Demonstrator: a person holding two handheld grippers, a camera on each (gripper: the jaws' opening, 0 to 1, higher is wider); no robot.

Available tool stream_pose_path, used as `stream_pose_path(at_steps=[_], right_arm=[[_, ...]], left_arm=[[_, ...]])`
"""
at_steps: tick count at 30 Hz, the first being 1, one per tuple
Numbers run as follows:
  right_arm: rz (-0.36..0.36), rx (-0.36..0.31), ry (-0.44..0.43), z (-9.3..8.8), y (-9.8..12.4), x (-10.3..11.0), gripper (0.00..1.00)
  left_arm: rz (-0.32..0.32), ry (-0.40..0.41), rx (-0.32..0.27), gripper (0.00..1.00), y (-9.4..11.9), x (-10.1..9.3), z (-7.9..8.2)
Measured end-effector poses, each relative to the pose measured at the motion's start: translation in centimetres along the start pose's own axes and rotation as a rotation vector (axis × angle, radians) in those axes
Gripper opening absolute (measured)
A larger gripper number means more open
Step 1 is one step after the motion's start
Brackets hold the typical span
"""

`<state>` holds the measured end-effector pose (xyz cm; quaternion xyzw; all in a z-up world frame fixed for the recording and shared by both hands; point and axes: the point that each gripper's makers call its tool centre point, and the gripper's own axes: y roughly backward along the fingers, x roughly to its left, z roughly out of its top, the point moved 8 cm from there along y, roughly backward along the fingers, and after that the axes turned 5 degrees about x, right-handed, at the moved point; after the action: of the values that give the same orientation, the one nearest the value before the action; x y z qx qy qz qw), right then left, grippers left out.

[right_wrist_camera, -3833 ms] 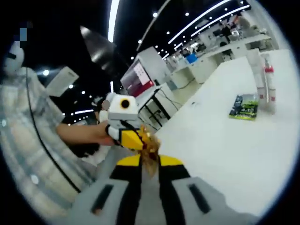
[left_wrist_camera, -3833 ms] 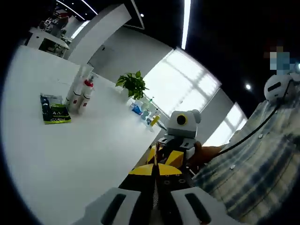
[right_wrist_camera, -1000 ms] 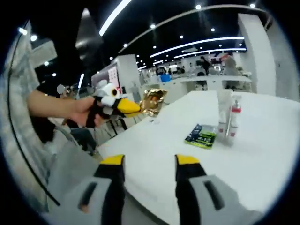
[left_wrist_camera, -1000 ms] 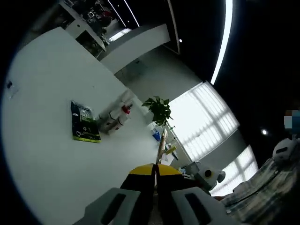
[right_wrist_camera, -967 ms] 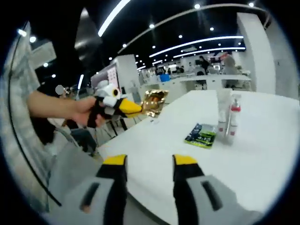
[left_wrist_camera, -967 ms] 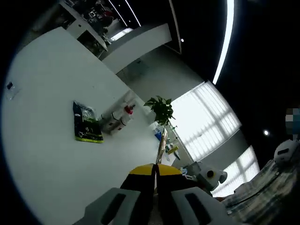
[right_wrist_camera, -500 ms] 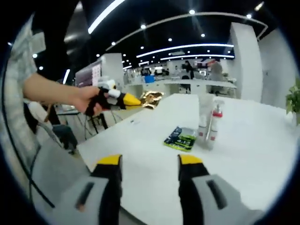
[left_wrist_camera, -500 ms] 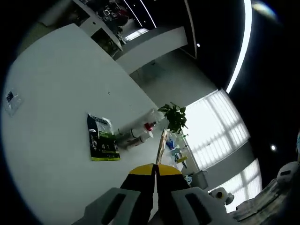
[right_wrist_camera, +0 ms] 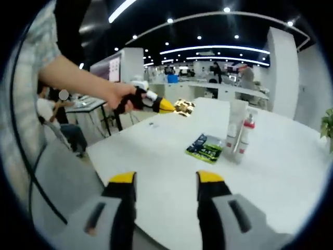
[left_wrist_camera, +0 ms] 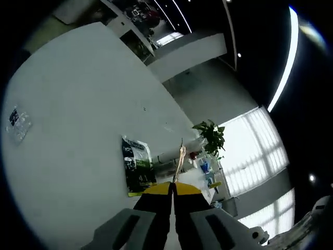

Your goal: Arrange the skincare products in the storage area until every visible bottle or jar stands upright without overlapping.

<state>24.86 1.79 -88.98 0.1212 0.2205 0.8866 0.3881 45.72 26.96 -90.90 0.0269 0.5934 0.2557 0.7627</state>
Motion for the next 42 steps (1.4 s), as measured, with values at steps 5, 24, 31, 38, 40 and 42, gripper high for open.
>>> stream_pose_path(at_steps=[5,24,31,38,40,42], right_arm=[[-0.006,0.012,0.011,-0.1,-0.1,0.0,0.41],[0.012,0.062,0.003,-0.8,-0.7,0.0,0.41],[0.024,0.084,0.002,-1.0,-0.9,0.0,0.41],[0.032,0.100,-0.010,-1.3,-1.0,-0.1,0.41],[0.032,0.105,-0.011,-1.3,-1.1,-0.1,0.41],[0.036,0.106,-0.015,-1.4,-1.1,-0.1,0.41]], left_arm=[[0.013,0.030,-0.004,0.00,-0.8,1.4,1.1],[0.136,0.120,0.082,0.00,-4.3,6.2,2.7],[0.189,0.144,0.096,0.00,-5.1,7.7,3.8],[0.222,0.209,0.112,0.01,-5.7,9.0,4.4],[0.218,0.225,0.117,0.01,-5.8,9.0,4.7],[0.228,0.235,0.118,0.01,-5.9,9.0,5.0]])
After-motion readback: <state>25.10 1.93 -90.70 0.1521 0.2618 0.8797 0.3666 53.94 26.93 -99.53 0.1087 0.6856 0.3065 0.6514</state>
